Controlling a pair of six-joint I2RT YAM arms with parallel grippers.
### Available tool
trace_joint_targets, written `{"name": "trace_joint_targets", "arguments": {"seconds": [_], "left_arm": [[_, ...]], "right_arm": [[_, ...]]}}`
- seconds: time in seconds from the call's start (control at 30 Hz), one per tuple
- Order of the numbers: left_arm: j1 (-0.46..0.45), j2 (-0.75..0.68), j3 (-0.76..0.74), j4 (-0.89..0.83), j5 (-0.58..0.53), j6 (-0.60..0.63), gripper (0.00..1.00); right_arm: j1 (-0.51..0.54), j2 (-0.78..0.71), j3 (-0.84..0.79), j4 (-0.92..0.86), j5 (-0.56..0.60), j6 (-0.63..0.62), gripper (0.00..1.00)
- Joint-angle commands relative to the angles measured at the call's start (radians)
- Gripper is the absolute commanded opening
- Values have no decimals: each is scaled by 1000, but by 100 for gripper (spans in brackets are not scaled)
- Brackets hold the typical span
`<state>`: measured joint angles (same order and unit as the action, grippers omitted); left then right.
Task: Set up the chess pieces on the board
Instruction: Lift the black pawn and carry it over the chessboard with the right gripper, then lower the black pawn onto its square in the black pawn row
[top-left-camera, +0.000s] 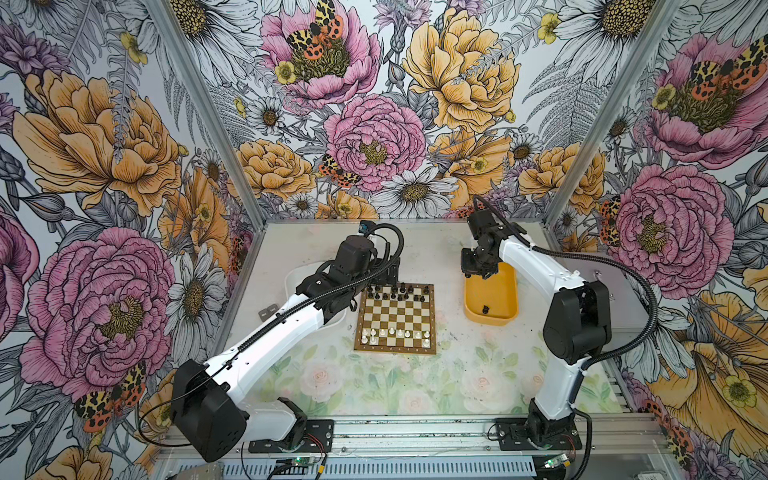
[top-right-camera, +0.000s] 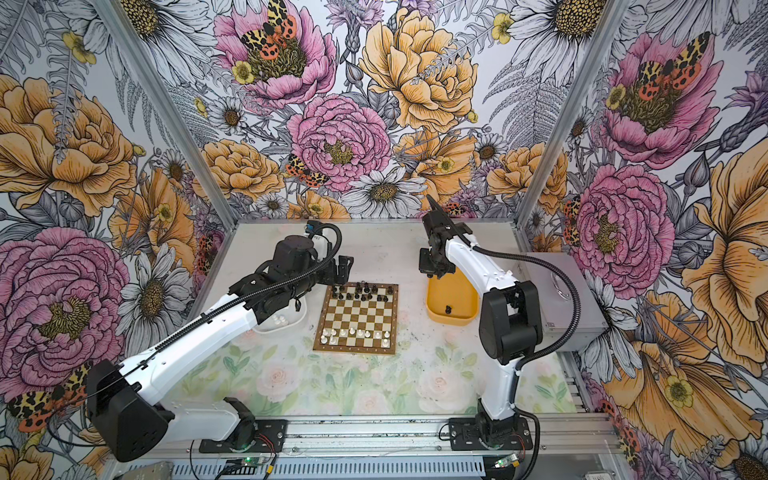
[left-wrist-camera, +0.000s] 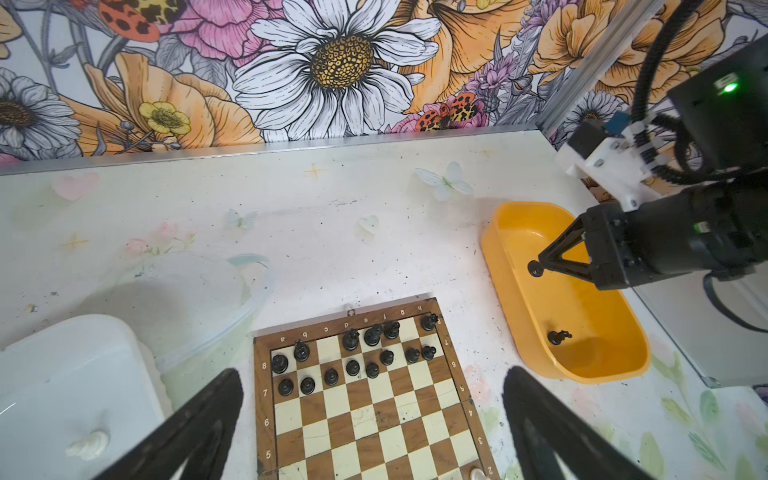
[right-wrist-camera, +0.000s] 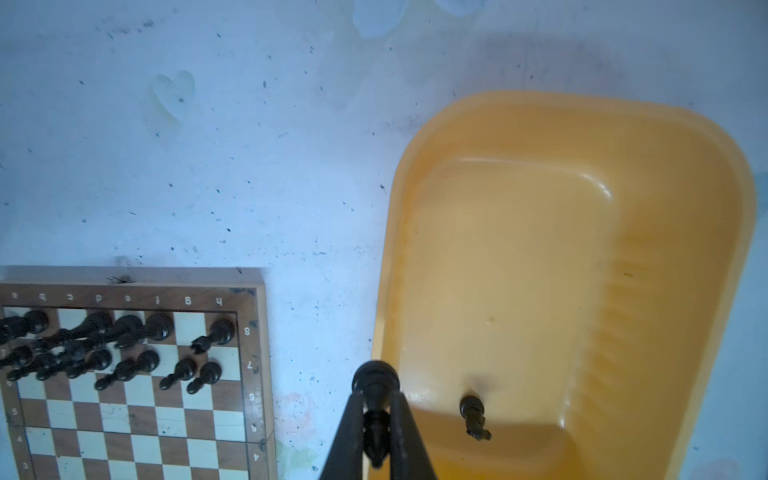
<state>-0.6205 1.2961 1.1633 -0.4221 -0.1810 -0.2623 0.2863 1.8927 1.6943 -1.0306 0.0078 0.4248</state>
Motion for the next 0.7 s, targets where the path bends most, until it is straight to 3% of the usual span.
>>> {"name": "trace_joint_targets", "arguments": {"seconds": [0.0, 0.43, 0.67], "left_arm": [[30, -50, -32, -5, -21, -16, 99], [120, -215, -181, -17, -59, -54, 99], [158, -257, -223, -20, -35, -58, 99]], "right_arm": [[37, 59, 127, -77, 23, -18, 7], [215, 431, 788, -341, 1, -38, 7], [298, 525, 891, -348, -23, -31, 7]]}}
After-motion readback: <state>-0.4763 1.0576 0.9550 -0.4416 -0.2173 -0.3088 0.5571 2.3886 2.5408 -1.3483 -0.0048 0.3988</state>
